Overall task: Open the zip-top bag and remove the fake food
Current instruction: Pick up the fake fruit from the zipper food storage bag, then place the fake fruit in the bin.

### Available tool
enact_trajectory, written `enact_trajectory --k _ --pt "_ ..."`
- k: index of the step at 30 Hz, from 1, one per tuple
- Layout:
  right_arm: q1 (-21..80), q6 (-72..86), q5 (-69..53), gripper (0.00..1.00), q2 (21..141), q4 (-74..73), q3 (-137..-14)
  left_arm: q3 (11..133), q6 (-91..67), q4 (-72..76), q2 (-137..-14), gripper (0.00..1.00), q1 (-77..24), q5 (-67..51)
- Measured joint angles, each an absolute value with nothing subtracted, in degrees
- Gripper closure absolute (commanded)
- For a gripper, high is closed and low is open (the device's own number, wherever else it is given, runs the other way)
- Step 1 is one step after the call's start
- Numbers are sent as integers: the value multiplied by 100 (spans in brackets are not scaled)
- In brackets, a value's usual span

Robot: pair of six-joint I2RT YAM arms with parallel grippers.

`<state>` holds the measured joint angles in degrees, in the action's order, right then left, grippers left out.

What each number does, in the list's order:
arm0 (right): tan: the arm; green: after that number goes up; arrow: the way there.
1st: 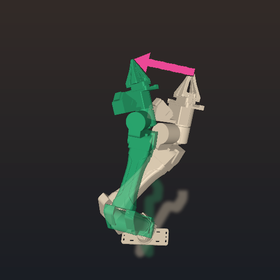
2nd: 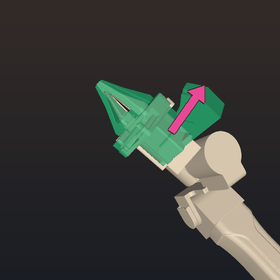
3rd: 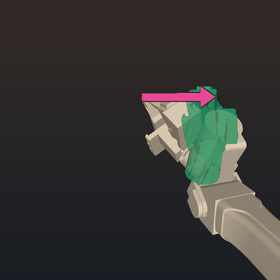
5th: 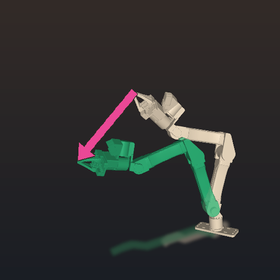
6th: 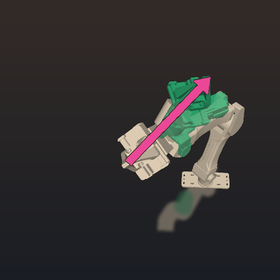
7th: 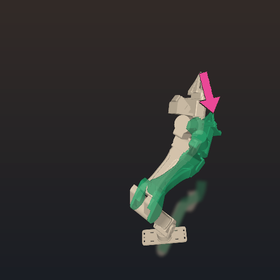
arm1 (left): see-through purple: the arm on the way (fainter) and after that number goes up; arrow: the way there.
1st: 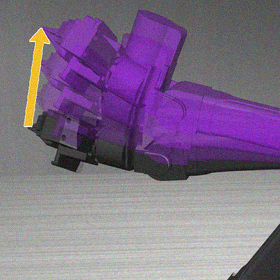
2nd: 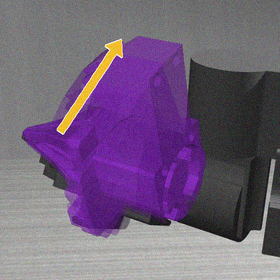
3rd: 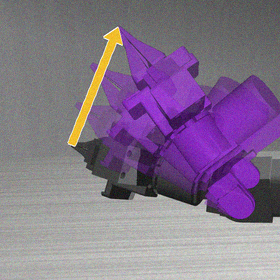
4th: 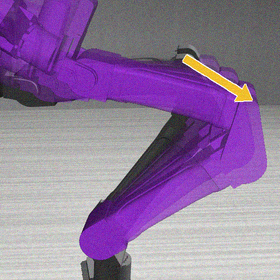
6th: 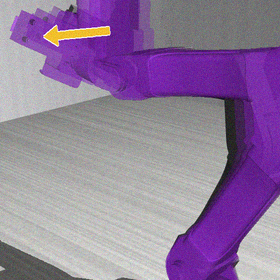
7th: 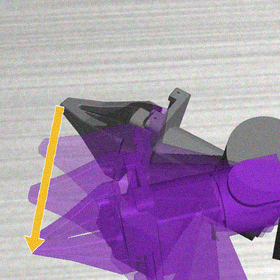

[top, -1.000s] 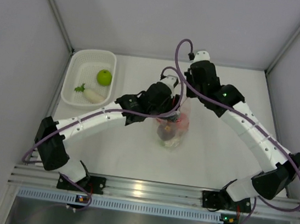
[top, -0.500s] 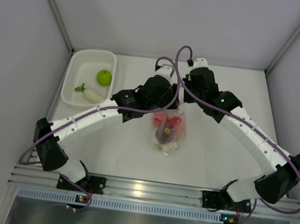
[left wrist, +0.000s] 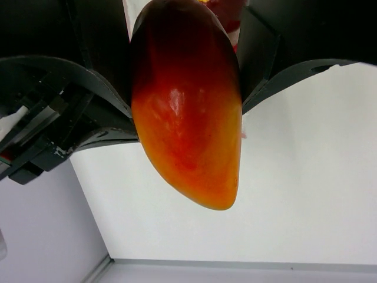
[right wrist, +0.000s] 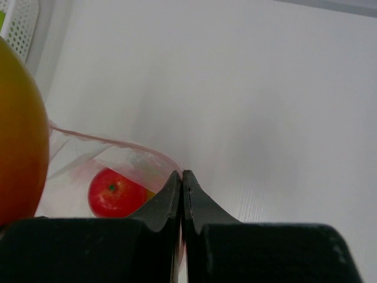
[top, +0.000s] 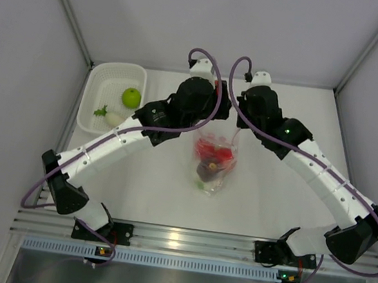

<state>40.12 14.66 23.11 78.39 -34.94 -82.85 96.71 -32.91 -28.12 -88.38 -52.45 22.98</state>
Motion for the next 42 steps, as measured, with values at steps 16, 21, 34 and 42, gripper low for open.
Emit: enact_trajectory --k 16,21,34,42 --pt "4005 1308 2792 100 7721 -3564 -8285 8694 -3133 -2803 -7944 65 -2300 2567" --pt "4005 1225 2956 100 7618 -3623 -8298 8530 -3144 -2810 -8287 61 -1369 2414" --pt "4001 910 3411 100 7609 -3861 -8628 8390 -3336 -2764 -10047 45 473 1688" --pt "4001 851 3597 100 7465 -3951 -8641 8986 -3286 -2759 -11159 16 698 1420"
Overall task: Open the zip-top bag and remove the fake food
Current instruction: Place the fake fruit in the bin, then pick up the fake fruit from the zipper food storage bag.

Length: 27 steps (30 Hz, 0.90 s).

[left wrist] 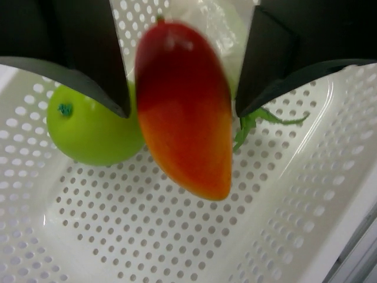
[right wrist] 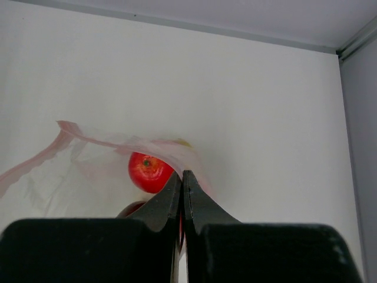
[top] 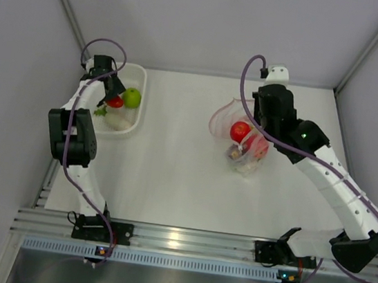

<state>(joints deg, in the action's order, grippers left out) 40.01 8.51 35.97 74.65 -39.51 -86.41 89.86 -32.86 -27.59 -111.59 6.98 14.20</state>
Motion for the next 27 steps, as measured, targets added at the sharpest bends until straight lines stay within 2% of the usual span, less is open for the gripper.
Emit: enact_trajectory --k 4,14,23,27 --pt "3999 854 3465 100 7373 -3959 -8641 9251 -3242 -2716 -11408 6 714 1369" --pt "3999 921 3094 100 7354 -4010 -8676 9205 -3240 -2722 -11203 7 714 1031" --pt "4001 1076 2917 100 7378 -4032 -8711 8659 -3100 -2718 -9323 3 628 -281" --pt "4001 1170 2862 100 7397 -4021 -8711 8372 -2950 -2679 -8490 3 128 -781"
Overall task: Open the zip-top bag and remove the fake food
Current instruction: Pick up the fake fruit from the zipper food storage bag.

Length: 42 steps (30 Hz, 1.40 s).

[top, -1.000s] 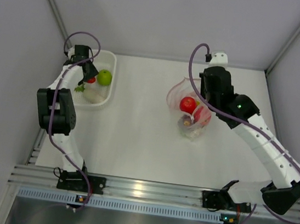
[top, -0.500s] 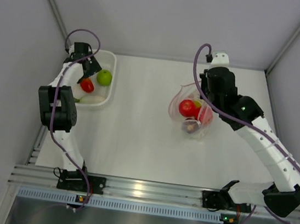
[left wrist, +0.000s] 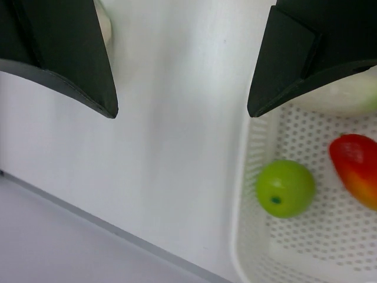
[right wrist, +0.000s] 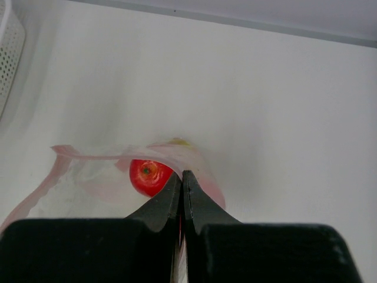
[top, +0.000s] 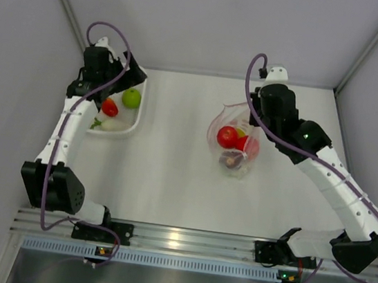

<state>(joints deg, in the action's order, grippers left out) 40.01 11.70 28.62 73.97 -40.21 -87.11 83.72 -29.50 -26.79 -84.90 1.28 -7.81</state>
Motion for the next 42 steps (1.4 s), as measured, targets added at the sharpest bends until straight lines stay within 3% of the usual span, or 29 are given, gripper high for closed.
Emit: enact_trajectory --k 11,21,27,42 --pt "4001 1439 2617 100 7518 -3892 -8705 8152 -2867 -2707 -7852 17 -2504 -915" --pt "4001 1619 2556 100 7581 -3771 -8648 8281 -3065 -2539 -7690 27 -4101 -646" --pt "4001 1678 2554 100 7581 -3688 -8545 8482 -3229 -2143 -8058 60 -4604 -698" --pt "4001 1747 2526 100 7417 -3564 -8248 8514 -2626 -956 -9312 93 -5006 -1221"
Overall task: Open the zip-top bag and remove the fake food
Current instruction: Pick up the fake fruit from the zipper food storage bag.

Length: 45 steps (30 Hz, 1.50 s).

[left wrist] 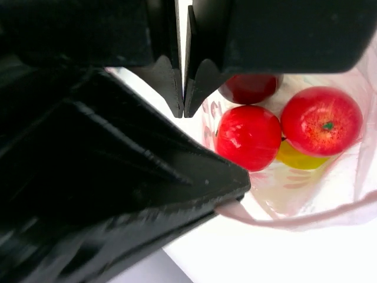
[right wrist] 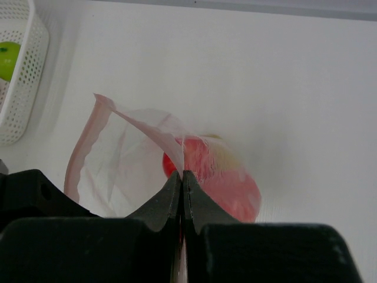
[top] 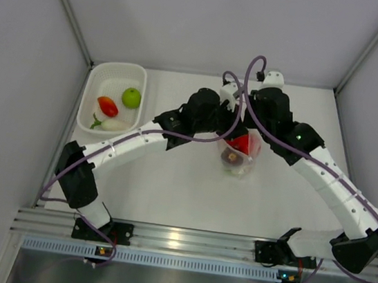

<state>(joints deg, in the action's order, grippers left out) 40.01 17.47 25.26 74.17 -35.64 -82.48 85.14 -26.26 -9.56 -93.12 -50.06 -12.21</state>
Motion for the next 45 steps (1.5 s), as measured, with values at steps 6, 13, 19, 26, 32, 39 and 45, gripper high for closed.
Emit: enact_trajectory --k 6,13,19,26,32,39,45 --pt "3999 1778 2532 100 7310 -3557 -8158 7806 -2080 -263 -9376 100 -5041 -1326" --pt "3988 1776 2532 100 7205 -3557 -8132 7422 -1562 110 -9686 100 -5041 -1776" --pt "3907 1785 2480 100 7096 -3511 -7990 7041 -1299 329 -9690 100 -5050 -2005" --pt "3795 1763 2259 100 7041 -3474 -7828 6589 -1041 388 -9498 100 -5052 -2003" --pt "3795 1640 1994 100 6952 -3328 -7762 6589 -814 215 -9485 100 -5061 -1988" --pt "3793 1468 1577 100 7085 -3203 -7780 6576 -495 -148 -9290 91 -5083 -1942" --pt "3767 1387 1295 100 7155 -3142 -7813 6661 -493 -591 -9218 85 -5151 -1251"
